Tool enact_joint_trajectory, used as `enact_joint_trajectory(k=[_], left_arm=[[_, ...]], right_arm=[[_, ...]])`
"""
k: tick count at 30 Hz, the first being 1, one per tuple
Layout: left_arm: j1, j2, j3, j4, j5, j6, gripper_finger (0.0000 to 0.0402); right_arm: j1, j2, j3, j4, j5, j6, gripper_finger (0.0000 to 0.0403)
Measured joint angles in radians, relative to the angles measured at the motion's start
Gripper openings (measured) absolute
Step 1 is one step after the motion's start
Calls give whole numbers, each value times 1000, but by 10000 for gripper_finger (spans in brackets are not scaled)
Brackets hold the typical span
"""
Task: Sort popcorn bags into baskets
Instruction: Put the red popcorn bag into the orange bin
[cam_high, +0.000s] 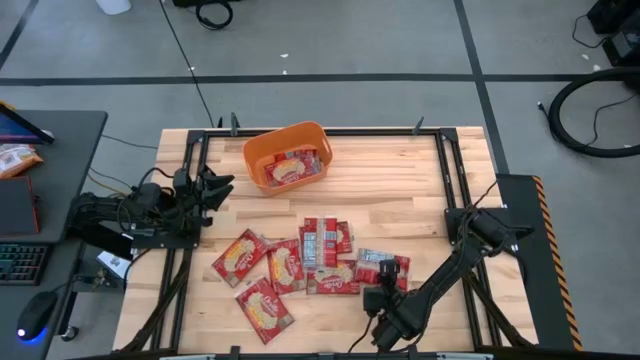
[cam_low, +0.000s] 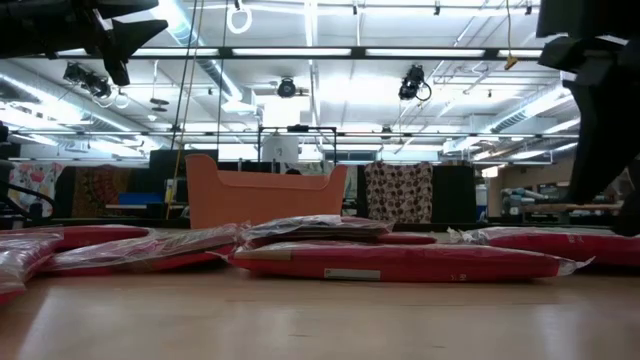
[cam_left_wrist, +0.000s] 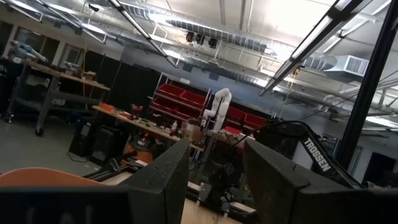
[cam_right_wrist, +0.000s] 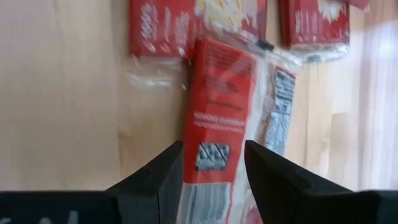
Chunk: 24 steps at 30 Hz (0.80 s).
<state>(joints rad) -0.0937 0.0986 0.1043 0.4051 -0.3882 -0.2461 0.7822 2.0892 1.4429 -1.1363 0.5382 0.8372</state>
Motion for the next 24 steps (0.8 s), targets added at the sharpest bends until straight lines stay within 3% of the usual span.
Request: enact_joint_trajectory(k=[18, 24], left_arm=[[0, 0, 0, 0, 0, 2, 156], [0, 0, 0, 0, 0, 2, 156]], right_arm=[[31, -1, -131, 79, -1, 107, 173], [31, -1, -151, 84, 8, 106, 140]])
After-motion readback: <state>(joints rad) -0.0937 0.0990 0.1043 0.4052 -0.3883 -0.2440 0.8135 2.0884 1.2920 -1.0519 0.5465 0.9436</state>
